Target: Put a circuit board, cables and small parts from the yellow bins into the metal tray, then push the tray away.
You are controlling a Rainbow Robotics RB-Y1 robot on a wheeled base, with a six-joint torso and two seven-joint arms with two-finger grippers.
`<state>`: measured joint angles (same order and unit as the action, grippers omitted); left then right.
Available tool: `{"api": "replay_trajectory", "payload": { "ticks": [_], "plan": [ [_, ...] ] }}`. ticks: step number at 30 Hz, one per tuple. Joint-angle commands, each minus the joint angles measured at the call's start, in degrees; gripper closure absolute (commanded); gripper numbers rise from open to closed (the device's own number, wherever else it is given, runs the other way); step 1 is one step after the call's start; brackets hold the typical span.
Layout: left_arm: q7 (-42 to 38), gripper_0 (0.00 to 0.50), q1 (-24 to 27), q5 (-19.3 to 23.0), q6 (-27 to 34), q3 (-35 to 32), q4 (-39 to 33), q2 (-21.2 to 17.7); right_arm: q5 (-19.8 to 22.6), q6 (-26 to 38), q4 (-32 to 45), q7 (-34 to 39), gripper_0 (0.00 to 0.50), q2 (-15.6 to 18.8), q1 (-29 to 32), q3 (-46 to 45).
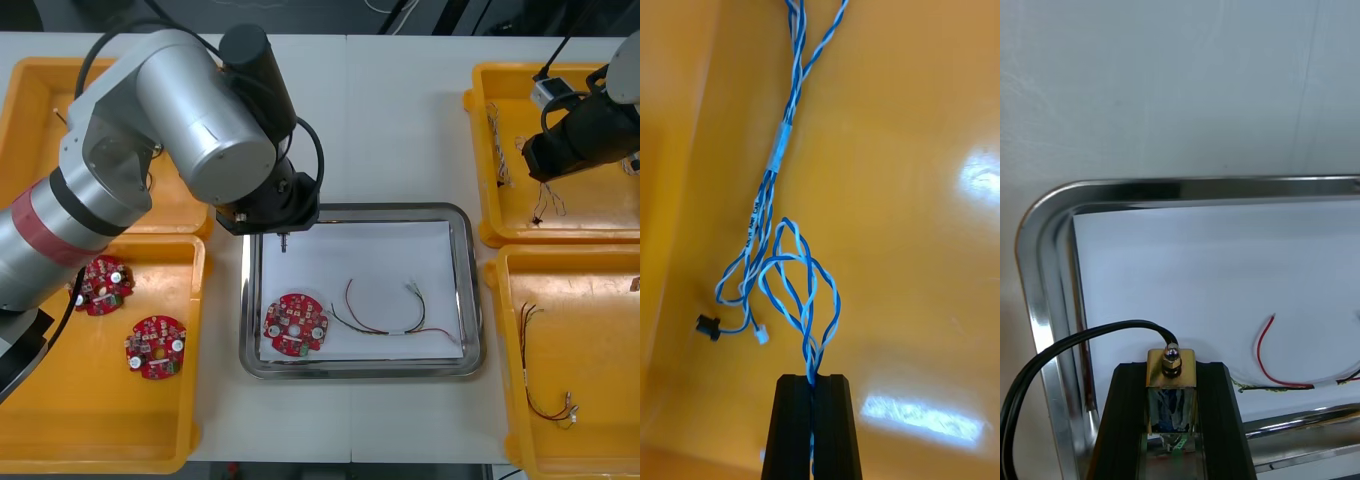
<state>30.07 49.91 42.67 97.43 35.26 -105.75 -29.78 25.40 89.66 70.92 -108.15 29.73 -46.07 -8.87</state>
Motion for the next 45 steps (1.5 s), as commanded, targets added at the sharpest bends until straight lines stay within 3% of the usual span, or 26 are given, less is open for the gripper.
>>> {"api": "replay_trajectory", "payload": {
  "ticks": [1,7,12,21,30,38,43,44,45],
  "plan": [
    [-2.1,0.5,2.0,-0.8,-2.5,3.8,-1.1,1.4,0.9,5.6,7.4,-1.2,0.5,2.6,0.5,-5.7],
    [-2.4,0.5,-1.0,-4.9,-7.3,7.3,-0.7,1.6,2.0,15.2,16.6,-2.1,0.5,4.5,1.9,-7.2],
    [-2.4,0.5,-1.1,-6.0,-10.1,9.6,3.0,1.9,8.7,20.3,27.2,-2.6,0.5,6.4,6.1,-7.3],
    [-2.4,0.5,-1.1,-7.9,-13.6,12.4,7.8,2.4,21.4,20.3,40.9,-4.0,0.5,7.6,11.1,-4.2],
    [-2.7,0.5,-1.3,-8.0,-13.6,13.7,7.8,2.1,30.8,19.7,51.8,-4.4,0.5,15.6,13.2,10.9],
    [-2.6,0.5,-2.4,-9.1,-13.6,13.7,7.8,1.4,34.0,16.5,54.4,-6.6,0.5,17.4,10.6,20.3],
    [-2.7,0.5,-2.4,-9.2,-13.6,13.7,7.8,1.0,34.7,16.3,55.5,-6.6,0.5,17.4,10.0,20.6],
    [-2.7,0.466,-2.4,-9.4,-13.6,13.8,7.8,1.0,34.6,16.4,55.5,-6.6,0.5,17.5,10.0,20.5],
    [-2.7,0.466,-2.4,-9.4,-13.6,13.8,7.8,1.0,34.6,16.4,55.5,-6.6,0.5,17.5,10.0,20.5]
  ]
}}
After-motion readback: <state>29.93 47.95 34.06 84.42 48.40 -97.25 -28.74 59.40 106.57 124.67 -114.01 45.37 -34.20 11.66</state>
